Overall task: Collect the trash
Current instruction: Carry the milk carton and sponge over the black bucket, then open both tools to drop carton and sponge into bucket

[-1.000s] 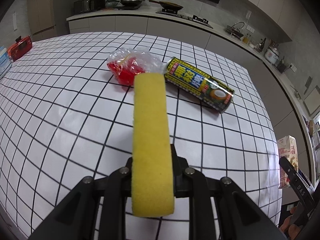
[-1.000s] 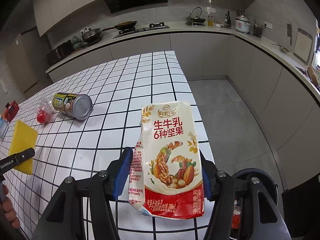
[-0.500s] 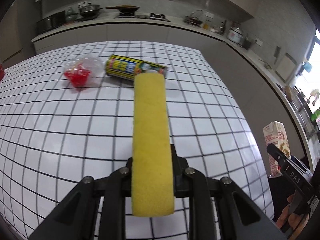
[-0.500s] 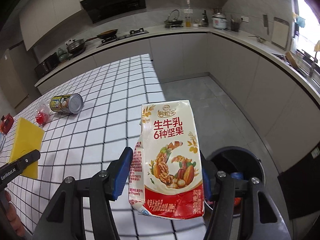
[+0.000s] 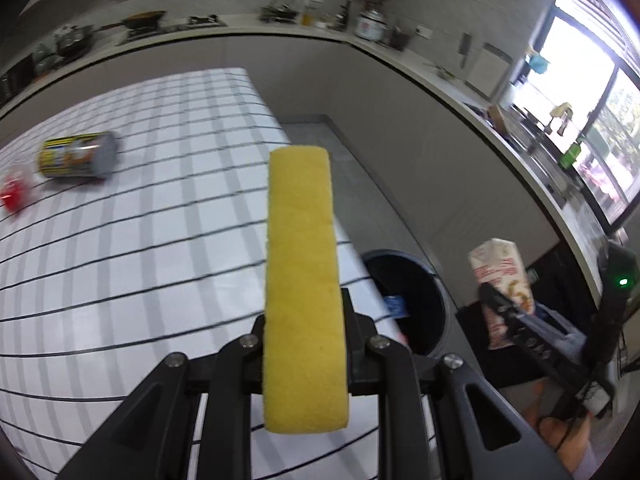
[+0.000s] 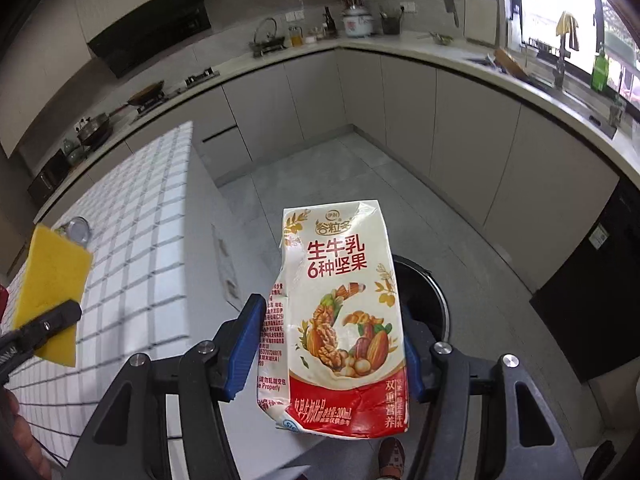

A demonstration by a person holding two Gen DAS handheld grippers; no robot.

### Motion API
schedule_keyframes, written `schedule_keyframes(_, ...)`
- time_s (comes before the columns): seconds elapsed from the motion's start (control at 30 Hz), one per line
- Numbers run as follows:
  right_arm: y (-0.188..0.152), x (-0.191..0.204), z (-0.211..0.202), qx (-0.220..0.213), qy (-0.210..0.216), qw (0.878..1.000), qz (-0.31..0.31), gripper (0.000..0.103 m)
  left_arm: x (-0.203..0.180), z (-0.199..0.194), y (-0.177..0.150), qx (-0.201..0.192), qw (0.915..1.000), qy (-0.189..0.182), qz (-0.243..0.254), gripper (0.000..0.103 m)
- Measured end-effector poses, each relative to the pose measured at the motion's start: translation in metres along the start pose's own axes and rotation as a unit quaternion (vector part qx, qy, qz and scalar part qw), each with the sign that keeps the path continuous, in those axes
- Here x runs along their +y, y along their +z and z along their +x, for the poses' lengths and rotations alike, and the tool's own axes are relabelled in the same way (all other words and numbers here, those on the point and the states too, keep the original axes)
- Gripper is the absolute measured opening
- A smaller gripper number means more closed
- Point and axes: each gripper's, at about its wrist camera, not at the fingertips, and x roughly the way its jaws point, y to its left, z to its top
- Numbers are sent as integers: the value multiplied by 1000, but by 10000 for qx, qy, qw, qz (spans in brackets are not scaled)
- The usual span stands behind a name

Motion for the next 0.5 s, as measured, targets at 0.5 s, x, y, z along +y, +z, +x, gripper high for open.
schedule_keyframes(0.5, -5, -105, 148, 1628, 708, 9835, -340, 69, -125, 167, -2, 1320, 9887, 700, -133, 27)
